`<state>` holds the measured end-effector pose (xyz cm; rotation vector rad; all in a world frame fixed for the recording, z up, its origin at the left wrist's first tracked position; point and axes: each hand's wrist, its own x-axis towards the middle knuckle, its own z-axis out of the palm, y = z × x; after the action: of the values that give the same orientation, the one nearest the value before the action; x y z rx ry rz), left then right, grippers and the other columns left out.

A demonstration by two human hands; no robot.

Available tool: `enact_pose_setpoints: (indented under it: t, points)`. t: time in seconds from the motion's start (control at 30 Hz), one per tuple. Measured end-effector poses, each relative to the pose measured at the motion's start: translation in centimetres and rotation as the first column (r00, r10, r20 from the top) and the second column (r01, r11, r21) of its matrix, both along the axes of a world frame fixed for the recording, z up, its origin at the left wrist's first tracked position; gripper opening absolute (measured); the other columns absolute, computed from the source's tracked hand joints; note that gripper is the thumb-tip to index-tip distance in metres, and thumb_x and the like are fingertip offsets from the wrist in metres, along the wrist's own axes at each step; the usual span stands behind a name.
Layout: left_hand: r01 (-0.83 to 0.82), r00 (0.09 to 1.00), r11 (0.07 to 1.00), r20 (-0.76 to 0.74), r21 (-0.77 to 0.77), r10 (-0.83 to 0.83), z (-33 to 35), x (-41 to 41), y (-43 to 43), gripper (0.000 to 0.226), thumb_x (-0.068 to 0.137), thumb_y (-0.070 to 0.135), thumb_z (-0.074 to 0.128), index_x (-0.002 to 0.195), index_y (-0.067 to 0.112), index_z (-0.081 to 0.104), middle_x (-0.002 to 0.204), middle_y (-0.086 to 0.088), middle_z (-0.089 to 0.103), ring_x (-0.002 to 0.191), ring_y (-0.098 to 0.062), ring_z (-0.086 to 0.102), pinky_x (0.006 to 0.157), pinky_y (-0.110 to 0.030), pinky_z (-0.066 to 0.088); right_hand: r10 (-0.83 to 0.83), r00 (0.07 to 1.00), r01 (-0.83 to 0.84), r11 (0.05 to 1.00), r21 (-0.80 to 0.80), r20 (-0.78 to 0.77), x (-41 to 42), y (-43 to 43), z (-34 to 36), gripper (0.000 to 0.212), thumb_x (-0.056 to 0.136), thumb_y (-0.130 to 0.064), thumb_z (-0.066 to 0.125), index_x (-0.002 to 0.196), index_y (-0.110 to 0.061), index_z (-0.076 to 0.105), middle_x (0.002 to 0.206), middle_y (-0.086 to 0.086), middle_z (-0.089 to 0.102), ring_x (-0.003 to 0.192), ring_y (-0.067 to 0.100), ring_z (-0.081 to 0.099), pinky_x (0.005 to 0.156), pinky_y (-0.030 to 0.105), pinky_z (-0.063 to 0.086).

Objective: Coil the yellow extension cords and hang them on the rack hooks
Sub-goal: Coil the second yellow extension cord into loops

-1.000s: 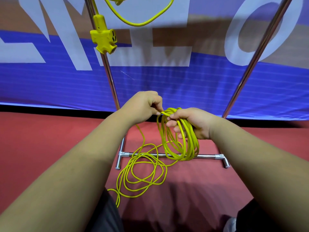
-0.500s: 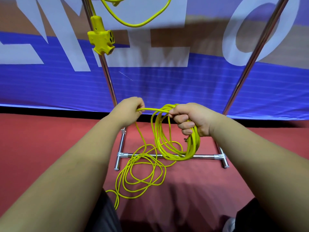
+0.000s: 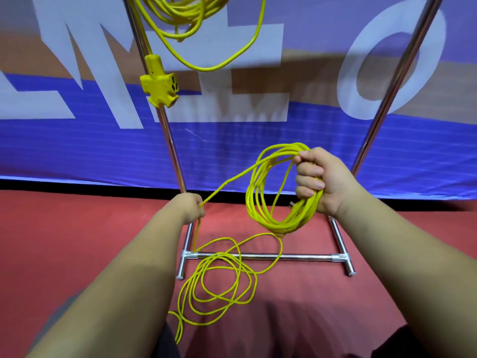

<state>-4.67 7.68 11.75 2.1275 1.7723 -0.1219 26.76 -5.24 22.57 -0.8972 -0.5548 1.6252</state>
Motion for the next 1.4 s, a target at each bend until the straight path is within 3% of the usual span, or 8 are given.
enact_pose_setpoints:
  t: [0.2,0.43,0.6,0.73,0.83,0.97,1.13,1.4]
  points:
    - [-0.132,0.988,0.988,-0.096,-0.081,0.124,-0.8,0.6,-0.5,0.040,0.104,0.029,0.052,0.132,0.005,0.066,0.131,-0.016,0.067,0.119,-0.036,0.064,0.095,-0.037,0.051,-0.126,0.982,0.138,0.987,0.081,-0.141,1.6,0.0,0.9,0.023,0.101,-0.026,0.050,0.083,-0.017,0.058,0.044,-0.009,0.027,0.031,0.006,0.024,0.035,0.023,0.027]
    - [-0.389,0.910,0.896,0.237,0.211,0.340,1.8,1.9,0.2,0.031,0.109,0.033,0.049,0.111,0.004,0.061,0.112,-0.024,0.068,0.106,-0.044,0.062,0.078,-0.044,0.046,-0.234,0.968,0.242,0.966,0.090,-0.091,2.3,0.1,1.3,0.022,0.102,-0.027,0.051,0.083,-0.019,0.060,0.049,-0.008,0.026,0.036,0.007,0.022,0.041,0.024,0.027]
    - [-0.040,0.999,0.888,0.036,0.459,0.026,4.6,4.7,-1.7,0.034,0.107,0.050,0.044,0.094,0.024,0.062,0.088,-0.005,0.064,0.088,-0.034,0.062,0.068,-0.037,0.046,-0.293,0.956,0.294,0.954,0.053,-0.019,1.9,0.5,0.4,0.020,0.102,-0.026,0.052,0.084,-0.021,0.060,0.052,-0.009,0.028,0.038,0.008,0.025,0.041,0.024,0.033]
    - [0.452,0.889,0.843,-0.225,0.293,-0.398,6.2,6.5,-3.5,0.030,0.104,0.054,0.046,0.111,0.037,0.070,0.103,0.009,0.061,0.107,-0.020,0.061,0.076,-0.037,0.049,-0.328,0.940,0.330,0.944,-0.006,0.097,1.7,1.1,-0.5,0.017,0.102,-0.026,0.054,0.088,-0.021,0.060,0.052,-0.008,0.032,0.038,0.009,0.028,0.043,0.023,0.034]
    - [0.651,0.756,0.747,-0.203,0.137,-0.622,6.6,7.2,-4.8,0.036,0.100,0.030,0.050,0.129,0.045,0.066,0.105,0.011,0.049,0.106,-0.019,0.060,0.082,-0.042,0.055,-0.264,0.938,0.280,0.959,-0.042,0.227,1.6,1.4,-1.7,0.017,0.103,-0.029,0.056,0.093,-0.018,0.064,0.056,-0.008,0.037,0.039,0.010,0.031,0.044,0.023,0.034]
    - [0.653,0.736,0.705,-0.013,0.277,-0.677,7.9,7.8,-5.8,0.061,0.095,0.003,0.048,0.136,0.045,0.065,0.099,0.009,0.041,0.092,-0.021,0.053,0.079,-0.041,0.048,-0.143,0.929,0.177,0.982,-0.070,0.341,0.7,1.1,-3.0,0.019,0.102,-0.034,0.065,0.096,-0.016,0.067,0.064,-0.006,0.050,0.041,0.011,0.036,0.045,0.026,0.037]
    - [0.532,0.754,0.736,0.162,0.419,-0.637,9.3,8.4,-6.6,0.031,0.092,0.017,0.074,0.119,0.030,0.067,0.095,0.008,0.053,0.089,-0.017,0.058,0.077,-0.034,0.045,0.058,0.906,0.007,0.989,-0.151,0.419,-1.6,0.4,-3.5,0.015,0.100,-0.027,0.067,0.105,-0.013,0.069,0.099,0.006,0.082,0.040,0.013,0.038,0.047,0.027,0.040]
    - [0.267,0.901,0.916,0.259,0.299,-0.347,9.1,5.7,-6.3,0.016,0.087,0.039,0.069,0.085,0.026,0.061,0.079,0.009,0.066,0.074,-0.008,0.059,0.065,-0.029,0.048,0.341,0.759,-0.302,0.939,-0.165,0.555,-4.2,-0.9,-3.1,0.025,0.093,-0.028,0.062,0.079,-0.008,0.065,0.047,0.010,0.032,0.041,0.024,0.028,0.044,0.029,0.032]
